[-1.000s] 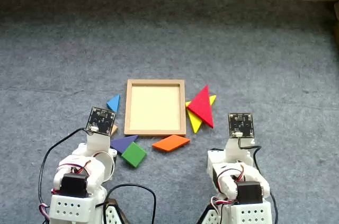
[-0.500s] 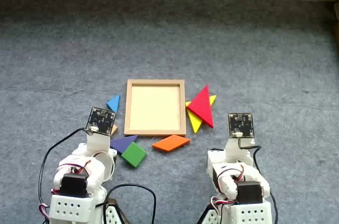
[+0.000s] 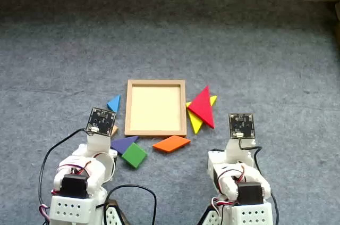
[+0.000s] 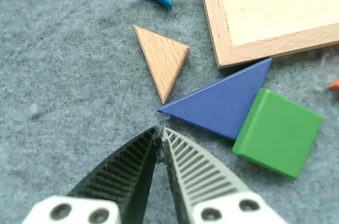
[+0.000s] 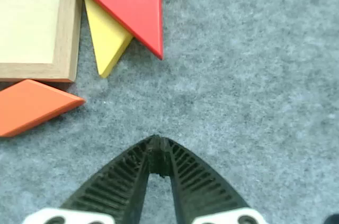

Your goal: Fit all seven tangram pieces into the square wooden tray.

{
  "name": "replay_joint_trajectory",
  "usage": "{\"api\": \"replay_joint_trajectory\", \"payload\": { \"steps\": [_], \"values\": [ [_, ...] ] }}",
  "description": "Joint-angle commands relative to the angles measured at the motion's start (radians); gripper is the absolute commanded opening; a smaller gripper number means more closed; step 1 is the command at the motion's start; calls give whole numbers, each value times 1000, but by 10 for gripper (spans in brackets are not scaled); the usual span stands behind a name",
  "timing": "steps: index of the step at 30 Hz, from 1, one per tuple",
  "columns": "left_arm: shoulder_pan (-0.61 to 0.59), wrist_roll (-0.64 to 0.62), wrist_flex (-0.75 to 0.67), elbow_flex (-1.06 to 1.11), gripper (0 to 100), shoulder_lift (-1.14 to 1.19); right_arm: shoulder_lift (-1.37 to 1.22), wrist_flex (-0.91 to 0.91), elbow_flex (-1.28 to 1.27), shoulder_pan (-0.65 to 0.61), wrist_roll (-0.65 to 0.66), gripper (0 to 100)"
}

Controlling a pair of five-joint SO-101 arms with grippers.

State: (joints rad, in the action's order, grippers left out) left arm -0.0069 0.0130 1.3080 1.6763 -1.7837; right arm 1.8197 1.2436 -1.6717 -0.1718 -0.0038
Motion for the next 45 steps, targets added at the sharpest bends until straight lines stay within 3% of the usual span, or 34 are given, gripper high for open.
{"api": "replay_joint_trajectory", "payload": {
  "steps": [1, 37, 39, 45],
  "values": [
    [-16, -8, 5, 19, 7, -8, 16, 8, -143, 10, -3, 6],
    [-16, -8, 5, 19, 7, -8, 16, 13, -137, 12, -2, 6],
    [-16, -8, 5, 19, 7, -8, 16, 15, -85, 50, 51, 6],
    [-15, -8, 5, 19, 7, -8, 16, -71, 150, 199, 388, 6]
  ]
}}
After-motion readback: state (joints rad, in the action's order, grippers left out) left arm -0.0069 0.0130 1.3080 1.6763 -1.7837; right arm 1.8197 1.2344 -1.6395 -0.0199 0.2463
